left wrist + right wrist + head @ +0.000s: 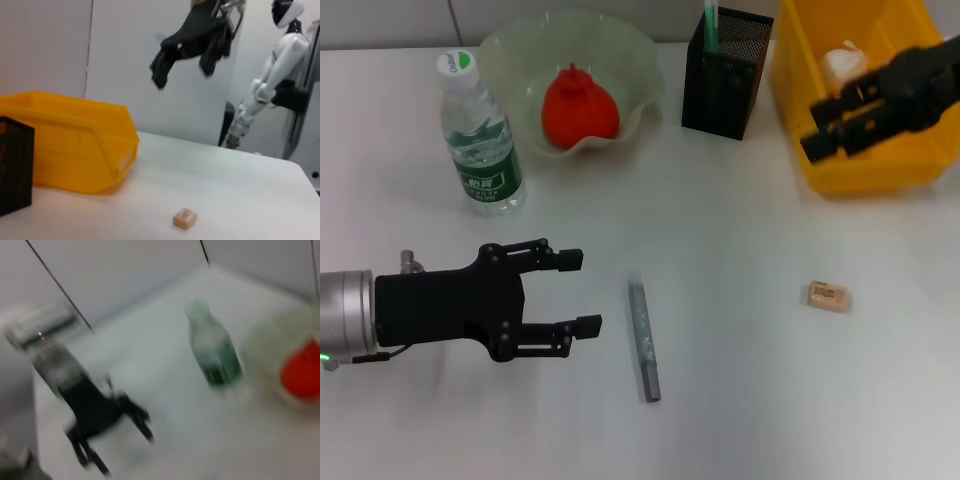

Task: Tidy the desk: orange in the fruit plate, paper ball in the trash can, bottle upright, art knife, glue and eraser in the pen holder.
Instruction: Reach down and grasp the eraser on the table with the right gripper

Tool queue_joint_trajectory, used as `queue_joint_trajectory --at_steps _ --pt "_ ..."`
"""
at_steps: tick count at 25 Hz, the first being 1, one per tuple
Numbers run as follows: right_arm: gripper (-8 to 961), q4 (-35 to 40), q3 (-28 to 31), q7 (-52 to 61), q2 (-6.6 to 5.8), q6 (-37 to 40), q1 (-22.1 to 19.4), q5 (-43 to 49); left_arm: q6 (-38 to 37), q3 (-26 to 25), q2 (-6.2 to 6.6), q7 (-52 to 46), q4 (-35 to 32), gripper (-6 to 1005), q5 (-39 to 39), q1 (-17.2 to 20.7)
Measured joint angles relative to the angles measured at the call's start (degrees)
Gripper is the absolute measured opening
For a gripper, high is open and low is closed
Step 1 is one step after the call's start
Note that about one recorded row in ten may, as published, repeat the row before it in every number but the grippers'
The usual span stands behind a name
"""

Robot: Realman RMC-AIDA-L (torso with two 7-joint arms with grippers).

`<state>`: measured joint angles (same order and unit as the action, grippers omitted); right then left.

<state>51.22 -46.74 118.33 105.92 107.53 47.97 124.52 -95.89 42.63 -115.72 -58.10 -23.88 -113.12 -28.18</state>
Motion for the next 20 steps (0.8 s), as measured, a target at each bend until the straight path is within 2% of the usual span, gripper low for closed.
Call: queue_joint_trajectory --at_steps 4,5,6,9,10,11,14,15,16,18,20 --pt "743 2.6 -1.0 1.4 2.09 0.3 3.3 12.6 0.3 0.0 0.16 -2.3 -0.8 802 -2.2 -0.9" --pt "743 4.6 -3.1 1.6 3.52 0.1 4.0 17.2 0.4 0.0 0.21 -3.4 -1.3 802 -3.1 -1.3" --pt "743 4.6 -3.1 1.6 3.52 0.1 4.0 17.2 0.5 0.0 0.22 -3.5 -1.4 802 -3.1 -1.4" --pt "742 6.2 -8.0 1.7 5.32 -0.8 4.3 21.0 0.5 0.0 0.22 -3.5 -1.4 802 -3.2 -1.5" --pt "742 6.7 -10.5 1.6 6.88 -1.7 4.4 23.7 0.7 0.0 0.23 -3.5 -1.4 802 -3.2 -1.6" --pt "742 6.7 -10.5 1.6 6.88 -1.7 4.4 23.7 0.8 0.0 0.24 -3.5 -1.4 802 -3.2 -1.6" --pt "741 7.3 -12.7 0.5 9.39 -3.2 4.5 28.4 1.0 0.0 0.23 -3.5 -1.4 802 -3.2 -1.6" --pt "741 7.3 -14.5 -0.4 10.77 -4.1 4.4 30.7 1.1 0.0 0.24 -3.5 -1.4 802 -3.2 -1.7" --pt "741 7.3 -14.5 -0.4 10.77 -4.1 4.4 30.7 1.1 0.0 0.24 -3.6 -1.4 802 -3.2 -1.7" --pt "741 7.3 -16.2 -1.4 11.81 -5.1 4.1 31.9 1.2 0.0 0.23 -3.6 -1.4 802 -3.2 -1.7" --pt "741 6.9 -17.8 -1.9 12.20 -6.0 4.0 32.1 1.3 0.0 0.12 -3.7 -1.4 802 -3.2 -1.8"
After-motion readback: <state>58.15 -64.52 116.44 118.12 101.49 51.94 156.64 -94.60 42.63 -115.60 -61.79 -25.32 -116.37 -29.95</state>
